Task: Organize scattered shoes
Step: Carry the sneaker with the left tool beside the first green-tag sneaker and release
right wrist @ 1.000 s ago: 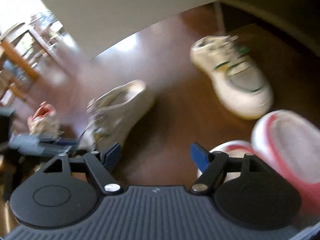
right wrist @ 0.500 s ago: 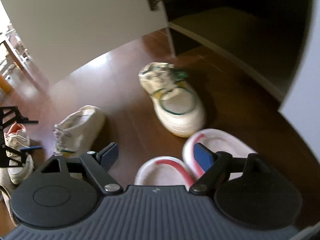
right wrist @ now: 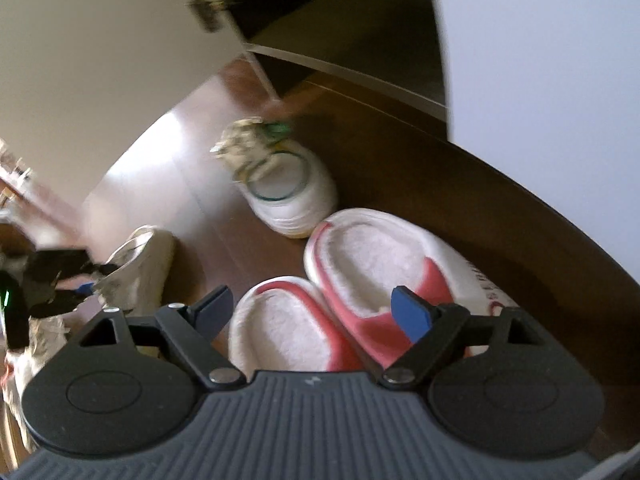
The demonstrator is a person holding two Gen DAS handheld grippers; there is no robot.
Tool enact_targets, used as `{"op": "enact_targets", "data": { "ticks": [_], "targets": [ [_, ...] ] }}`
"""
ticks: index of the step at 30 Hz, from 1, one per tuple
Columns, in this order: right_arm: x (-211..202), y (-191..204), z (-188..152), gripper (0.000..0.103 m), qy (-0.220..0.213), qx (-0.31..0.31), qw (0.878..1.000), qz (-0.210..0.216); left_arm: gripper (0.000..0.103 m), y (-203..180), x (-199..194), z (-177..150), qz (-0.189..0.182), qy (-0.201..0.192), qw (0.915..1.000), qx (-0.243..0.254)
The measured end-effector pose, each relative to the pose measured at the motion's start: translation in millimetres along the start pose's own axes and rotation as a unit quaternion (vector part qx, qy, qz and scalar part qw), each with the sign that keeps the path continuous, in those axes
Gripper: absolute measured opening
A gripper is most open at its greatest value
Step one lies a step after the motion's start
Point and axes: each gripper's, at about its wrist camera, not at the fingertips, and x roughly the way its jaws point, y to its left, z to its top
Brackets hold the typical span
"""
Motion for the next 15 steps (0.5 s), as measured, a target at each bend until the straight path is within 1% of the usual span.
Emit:
{"op": "enact_targets", "data": {
  "ticks": [1,2,3,4,5,7,9,10,11,12,14,15],
  "targets": [
    [1.5,10.7,-3.8,0.080,0.002,-0.024,1.000,0.009,0.039,-0.2,-2.9,0.9,-0.004,-0.005,0.9998,-0.018],
    [5.3,23.4,-9.9,0.079,0.007,-0.050,0.999,0.019,0.039,1.2,-9.0,2.9,-0.017,-0.018,0.9980,-0.057],
    [12.7,38.9,-19.5,0.076,0.016,-0.080,0.996,0.030,0.039,2.8,-15.2,4.6,-0.028,-0.034,0.9939,-0.101],
    [20.0,54.5,-29.0,0.072,0.026,-0.110,0.993,0.041,0.042,4.4,-19.4,8.6,-0.030,-0.042,0.9910,-0.124],
    [27.3,70.0,-38.5,0.071,0.036,-0.139,0.988,0.052,0.045,4.6,-23.3,10.8,-0.022,-0.048,0.9865,-0.155],
    [42.9,101.7,-60.9,0.072,0.053,-0.202,0.976,0.069,0.045,-0.8,-31.2,8.4,-0.003,-0.046,0.9739,-0.222],
    [62.4,135.9,-96.0,0.073,0.061,-0.278,0.956,0.073,0.044,-10.9,-42.3,1.4,0.008,-0.043,0.9589,-0.280],
    [71.2,150.7,-110.7,0.073,0.063,-0.311,0.946,0.071,0.043,-11.9,-43.7,0.4,0.006,-0.044,0.9547,-0.294],
    [78.6,162.3,-121.2,0.073,0.061,-0.337,0.937,0.061,0.043,-14.3,-44.9,-0.4,-0.005,-0.043,0.9496,-0.310],
    [83.9,170.9,-128.8,0.072,0.059,-0.356,0.931,0.054,0.043,-18.2,-45.5,0.2,-0.011,-0.042,0.9470,-0.318],
    [93.6,188.7,-141.2,0.072,0.034,-0.393,0.918,0.029,0.044,-24.1,-39.8,1.5,0.001,-0.038,0.9464,-0.321],
    [97.9,196.4,-145.1,0.072,0.019,-0.408,0.913,0.016,0.044,-24.5,-33.2,1.1,0.016,-0.030,0.9442,-0.328]
  ]
}}
